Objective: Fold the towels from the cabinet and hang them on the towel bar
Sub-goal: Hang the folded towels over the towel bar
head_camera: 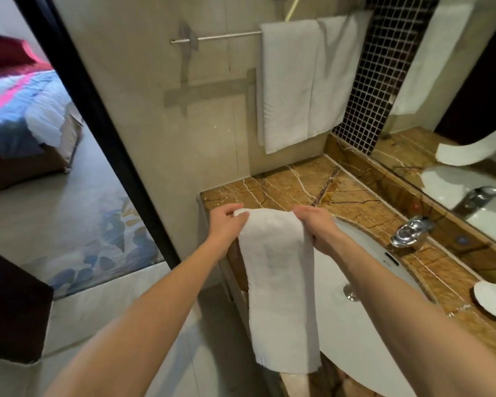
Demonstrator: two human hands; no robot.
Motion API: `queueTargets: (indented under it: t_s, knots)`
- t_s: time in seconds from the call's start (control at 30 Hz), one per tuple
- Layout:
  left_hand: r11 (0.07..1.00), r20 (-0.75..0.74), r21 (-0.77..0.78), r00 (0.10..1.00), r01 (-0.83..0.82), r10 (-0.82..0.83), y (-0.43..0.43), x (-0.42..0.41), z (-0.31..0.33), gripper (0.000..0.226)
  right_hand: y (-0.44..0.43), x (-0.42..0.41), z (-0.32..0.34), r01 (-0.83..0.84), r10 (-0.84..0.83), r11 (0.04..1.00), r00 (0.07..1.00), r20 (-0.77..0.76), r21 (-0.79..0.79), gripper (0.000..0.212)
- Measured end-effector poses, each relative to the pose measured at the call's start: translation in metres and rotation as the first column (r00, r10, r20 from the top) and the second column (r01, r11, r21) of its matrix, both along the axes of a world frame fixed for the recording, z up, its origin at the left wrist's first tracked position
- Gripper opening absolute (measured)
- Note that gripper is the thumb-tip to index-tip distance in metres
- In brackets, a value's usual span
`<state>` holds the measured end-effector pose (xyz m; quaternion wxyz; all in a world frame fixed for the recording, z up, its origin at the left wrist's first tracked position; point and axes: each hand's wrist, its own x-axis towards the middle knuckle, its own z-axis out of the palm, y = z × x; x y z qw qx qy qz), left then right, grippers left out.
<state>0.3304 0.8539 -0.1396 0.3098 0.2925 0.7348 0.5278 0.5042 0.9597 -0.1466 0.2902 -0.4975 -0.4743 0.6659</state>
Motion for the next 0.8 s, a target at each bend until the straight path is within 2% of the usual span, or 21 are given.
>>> queueTargets:
  t_s: [0.27,0.53,0.7,0.8]
  knots:
    - [0.99,-0.082,0.121,0.995,0.07,-0.06,0.01,-0.017,0.091,0.058,0.016,-0.015,0.091,0.025,-0.013,0.979,0.998,-0.059,0.204,0.021]
    - [0.959,-0.182,0.253,0.98,0.131,-0.085,0.026,-0.038,0.175,0.055,0.026,-0.028,0.185,0.058,-0.005,0.939,0.988,-0.154,0.34,0.025]
    - [0.927,-0.261,0.347,0.964,0.144,-0.053,0.038,-0.049,0.235,0.059,0.027,-0.038,0.244,0.043,0.021,0.85,0.993,-0.116,0.526,0.037]
    - [0.906,-0.293,0.395,0.956,0.153,-0.034,0.045,-0.059,0.272,0.056,0.026,-0.045,0.28,0.056,0.027,0.811,0.991,-0.133,0.583,0.039]
